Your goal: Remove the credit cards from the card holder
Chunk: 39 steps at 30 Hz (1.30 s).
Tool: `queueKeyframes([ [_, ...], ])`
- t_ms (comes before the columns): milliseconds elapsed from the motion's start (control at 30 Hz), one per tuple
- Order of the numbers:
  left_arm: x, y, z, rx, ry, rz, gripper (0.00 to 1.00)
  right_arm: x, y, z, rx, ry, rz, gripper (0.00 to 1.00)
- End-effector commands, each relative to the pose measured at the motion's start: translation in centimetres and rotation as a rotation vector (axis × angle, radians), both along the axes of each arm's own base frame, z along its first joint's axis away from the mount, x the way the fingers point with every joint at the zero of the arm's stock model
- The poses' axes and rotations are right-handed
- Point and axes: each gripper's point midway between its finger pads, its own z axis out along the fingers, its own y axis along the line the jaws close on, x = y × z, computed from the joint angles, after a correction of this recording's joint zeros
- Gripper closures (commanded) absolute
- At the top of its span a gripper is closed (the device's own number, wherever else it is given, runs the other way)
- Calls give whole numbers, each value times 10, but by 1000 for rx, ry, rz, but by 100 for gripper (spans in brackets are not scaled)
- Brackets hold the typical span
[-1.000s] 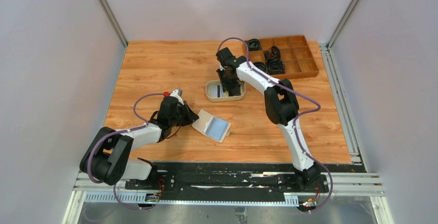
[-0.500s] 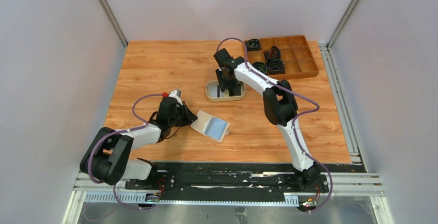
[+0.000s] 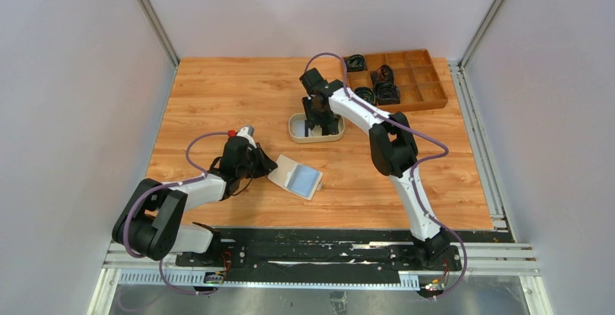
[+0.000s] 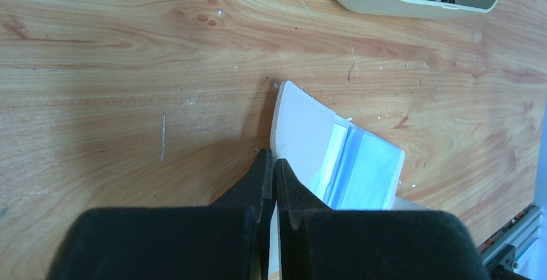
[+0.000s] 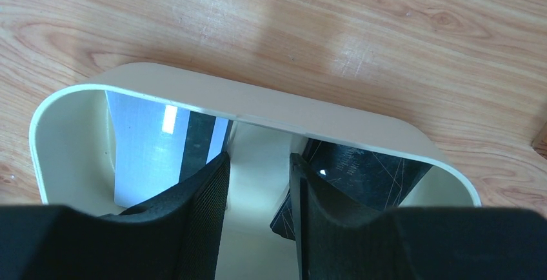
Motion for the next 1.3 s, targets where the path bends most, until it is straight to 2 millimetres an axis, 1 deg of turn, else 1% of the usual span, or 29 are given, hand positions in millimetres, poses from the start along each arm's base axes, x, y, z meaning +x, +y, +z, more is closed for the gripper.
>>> queueKeyframes([
  [0, -3, 5, -7, 21, 15, 3, 100, -26, -13, -37, -90, 117, -1, 56],
  [133, -3, 6, -5, 22, 11, 8, 100, -19, 11, -11, 20, 73, 89, 61],
  [233, -3, 6, -4, 20, 11, 11, 100, -10, 25, 15, 74, 20, 137, 65],
  [333, -3, 7, -3, 18, 10, 14, 100, -2, 35, 45, 130, -45, 169, 65],
  [467, -4, 8, -1, 19, 6, 20, 100, 4, 39, 83, 182, -134, 182, 64],
  [533, -4, 9, 0, 20, 5, 25, 100, 0, 37, 104, 207, -172, 180, 62],
  [600, -5, 10, 1, 19, 5, 31, 100, -5, 33, 118, 227, -199, 174, 61],
  [667, -5, 10, 2, 14, 4, 36, 100, -15, 27, 127, 238, -211, 166, 59],
  [767, -5, 11, 6, 13, -4, 46, 100, -38, 17, 131, 232, -206, 155, 58],
  [833, -4, 13, 10, 17, -11, 55, 100, -59, 9, 123, 201, -185, 141, 57],
  [867, -4, 14, 14, 19, -19, 60, 100, -73, 4, 115, 188, -160, 136, 57],
  [900, -3, 15, 16, 23, -24, 67, 100, -84, 4, 109, 187, -136, 129, 57],
  [967, 0, 20, 19, 43, -36, 87, 100, -116, 0, 88, 171, -63, 115, 57],
  [1033, 3, 24, 21, 71, -43, 95, 100, -148, 4, 69, 157, 9, 114, 56],
  [1067, 3, 25, 20, 83, -41, 94, 100, -160, 3, 61, 150, 44, 99, 56],
  [1133, 4, 26, 20, 90, -42, 93, 100, -185, 8, 49, 142, 104, 87, 56],
  [1200, 4, 26, 18, 95, -38, 95, 100, -199, 10, 44, 135, 140, 57, 56],
  [1267, 4, 28, 16, 103, -36, 104, 100, -205, 11, 42, 128, 150, 32, 57],
])
